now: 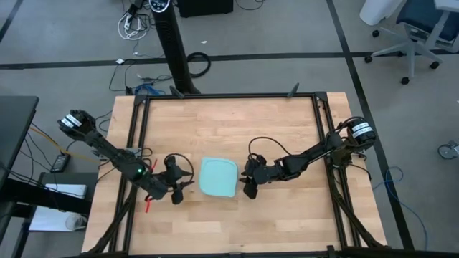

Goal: Roll bandage
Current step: Close the transparent tupperware

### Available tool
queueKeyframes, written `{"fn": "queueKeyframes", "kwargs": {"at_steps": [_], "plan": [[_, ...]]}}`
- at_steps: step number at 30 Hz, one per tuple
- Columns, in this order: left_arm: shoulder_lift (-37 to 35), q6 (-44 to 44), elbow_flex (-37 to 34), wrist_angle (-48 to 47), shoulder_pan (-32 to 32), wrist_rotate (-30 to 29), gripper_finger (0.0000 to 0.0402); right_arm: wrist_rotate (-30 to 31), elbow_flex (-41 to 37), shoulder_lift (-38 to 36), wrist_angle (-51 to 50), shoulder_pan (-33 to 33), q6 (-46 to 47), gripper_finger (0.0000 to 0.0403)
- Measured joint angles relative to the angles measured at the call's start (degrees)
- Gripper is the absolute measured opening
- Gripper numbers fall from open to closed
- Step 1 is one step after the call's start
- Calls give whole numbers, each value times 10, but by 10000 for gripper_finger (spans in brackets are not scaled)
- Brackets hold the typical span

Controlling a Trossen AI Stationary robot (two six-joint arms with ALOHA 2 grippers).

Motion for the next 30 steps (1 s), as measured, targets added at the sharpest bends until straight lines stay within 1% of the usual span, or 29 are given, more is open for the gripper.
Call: {"fn": "queueKeyframes", "kwargs": {"at_steps": [5,7,8,11,12,13,14,19,21,22,24,27,30], "plan": [[-1,0,0,-9,24,1,162,0,0,0,-5,2,35,134],[-1,0,0,-9,35,3,162,-3,0,0,-7,6,70,133],[-1,0,0,-9,40,8,162,-18,1,0,-18,8,97,132],[-2,11,6,-13,48,43,162,-105,-1,-18,-61,17,155,130],[-6,23,11,-12,47,62,162,-117,-1,-30,-57,25,161,129],[-9,35,17,-15,45,74,162,-110,0,-47,-55,32,161,128],[-11,44,24,-23,43,80,162,-89,0,-64,-54,39,155,127],[-24,104,58,-67,39,75,162,39,6,-138,-59,54,100,124],[-24,122,68,-88,41,66,162,85,24,-147,-45,58,63,124],[-24,133,69,-95,43,59,162,96,31,-145,-43,56,43,124],[-21,148,70,-95,54,54,162,103,42,-121,-46,45,17,124],[-17,159,70,-100,71,57,162,92,44,-79,-58,30,14,124],[-17,163,70,-94,72,65,162,93,48,-65,-25,31,9,123]]}}
